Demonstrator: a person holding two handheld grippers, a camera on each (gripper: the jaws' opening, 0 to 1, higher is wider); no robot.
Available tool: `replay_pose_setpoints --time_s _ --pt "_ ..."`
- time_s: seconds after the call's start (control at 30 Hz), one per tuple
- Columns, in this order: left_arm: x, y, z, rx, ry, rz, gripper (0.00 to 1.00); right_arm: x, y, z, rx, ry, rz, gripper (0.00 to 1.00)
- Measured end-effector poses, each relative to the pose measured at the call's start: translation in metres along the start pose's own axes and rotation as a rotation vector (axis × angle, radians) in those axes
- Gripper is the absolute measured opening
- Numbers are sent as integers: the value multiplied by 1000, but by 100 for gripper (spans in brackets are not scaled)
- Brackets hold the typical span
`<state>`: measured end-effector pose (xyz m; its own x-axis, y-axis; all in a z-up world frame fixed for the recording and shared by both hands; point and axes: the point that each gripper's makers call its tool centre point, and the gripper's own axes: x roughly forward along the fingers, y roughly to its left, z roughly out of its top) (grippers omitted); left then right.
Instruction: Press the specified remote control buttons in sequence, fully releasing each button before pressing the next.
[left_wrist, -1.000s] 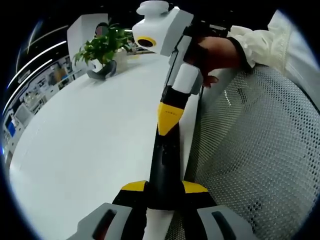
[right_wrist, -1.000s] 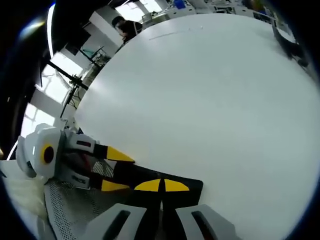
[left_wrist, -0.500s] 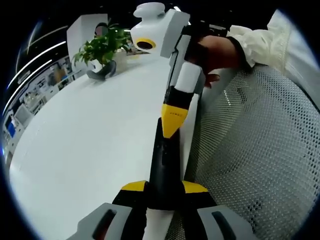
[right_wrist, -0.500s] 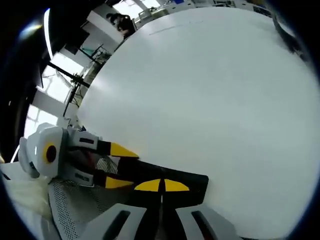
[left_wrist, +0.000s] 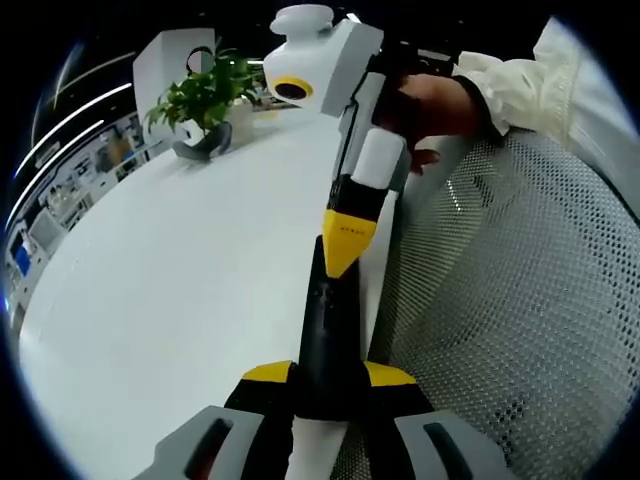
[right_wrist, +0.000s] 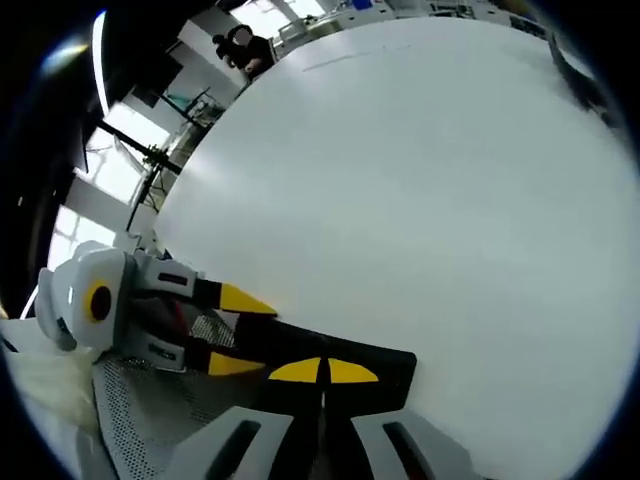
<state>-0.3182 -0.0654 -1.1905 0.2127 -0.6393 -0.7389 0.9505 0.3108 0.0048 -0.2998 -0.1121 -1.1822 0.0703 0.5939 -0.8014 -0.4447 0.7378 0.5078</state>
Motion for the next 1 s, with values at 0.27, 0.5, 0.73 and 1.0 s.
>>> replay_pose_setpoints --time_s 0.27,0.5,0.73,1.0 --pt "0 0 0 1 -1 0 25 1 2 0 -134 -3 -74 0" --pt "0 0 0 1 -1 0 25 1 0 1 -124 -8 -71 0" --pt "0 0 0 1 -1 -1 25 0 0 1 -66 -8 -58 0" --pt "0 0 0 1 -1 -1 25 -3 -2 -3 -10 19 -54 0"
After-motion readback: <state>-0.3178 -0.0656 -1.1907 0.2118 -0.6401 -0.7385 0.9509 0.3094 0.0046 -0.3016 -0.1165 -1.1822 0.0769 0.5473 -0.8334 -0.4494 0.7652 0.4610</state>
